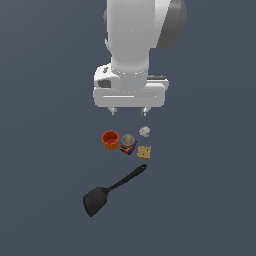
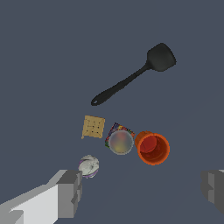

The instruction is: Pick up a designated object from a clutter of objects.

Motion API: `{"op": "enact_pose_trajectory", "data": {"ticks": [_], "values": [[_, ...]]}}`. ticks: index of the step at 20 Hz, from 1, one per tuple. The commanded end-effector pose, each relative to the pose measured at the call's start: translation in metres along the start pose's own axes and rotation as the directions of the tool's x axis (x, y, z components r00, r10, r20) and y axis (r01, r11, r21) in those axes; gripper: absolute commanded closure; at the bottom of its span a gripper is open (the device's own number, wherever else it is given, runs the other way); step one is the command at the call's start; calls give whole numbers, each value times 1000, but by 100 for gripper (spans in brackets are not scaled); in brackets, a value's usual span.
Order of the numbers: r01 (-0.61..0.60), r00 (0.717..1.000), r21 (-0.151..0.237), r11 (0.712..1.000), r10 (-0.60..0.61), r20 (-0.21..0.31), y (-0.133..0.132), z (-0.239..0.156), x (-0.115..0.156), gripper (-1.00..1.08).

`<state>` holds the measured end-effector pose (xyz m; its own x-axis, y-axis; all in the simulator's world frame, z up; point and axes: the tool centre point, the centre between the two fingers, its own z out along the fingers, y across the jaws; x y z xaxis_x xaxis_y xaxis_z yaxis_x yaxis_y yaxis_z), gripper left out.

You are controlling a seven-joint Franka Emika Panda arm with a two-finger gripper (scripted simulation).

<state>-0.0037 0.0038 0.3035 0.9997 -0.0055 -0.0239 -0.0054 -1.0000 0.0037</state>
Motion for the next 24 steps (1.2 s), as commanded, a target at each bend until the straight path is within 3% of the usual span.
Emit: {"op": "enact_pose_trajectory", "data": {"ticks": [1, 10, 24], "values": [[0, 1000, 0, 1000, 0, 0, 0, 0, 0, -92], [-11, 1000, -23, 1000, 11, -1, 8, -1, 3, -92], [-76, 997, -13, 997, 76, -3, 9, 12, 18, -92]]}}
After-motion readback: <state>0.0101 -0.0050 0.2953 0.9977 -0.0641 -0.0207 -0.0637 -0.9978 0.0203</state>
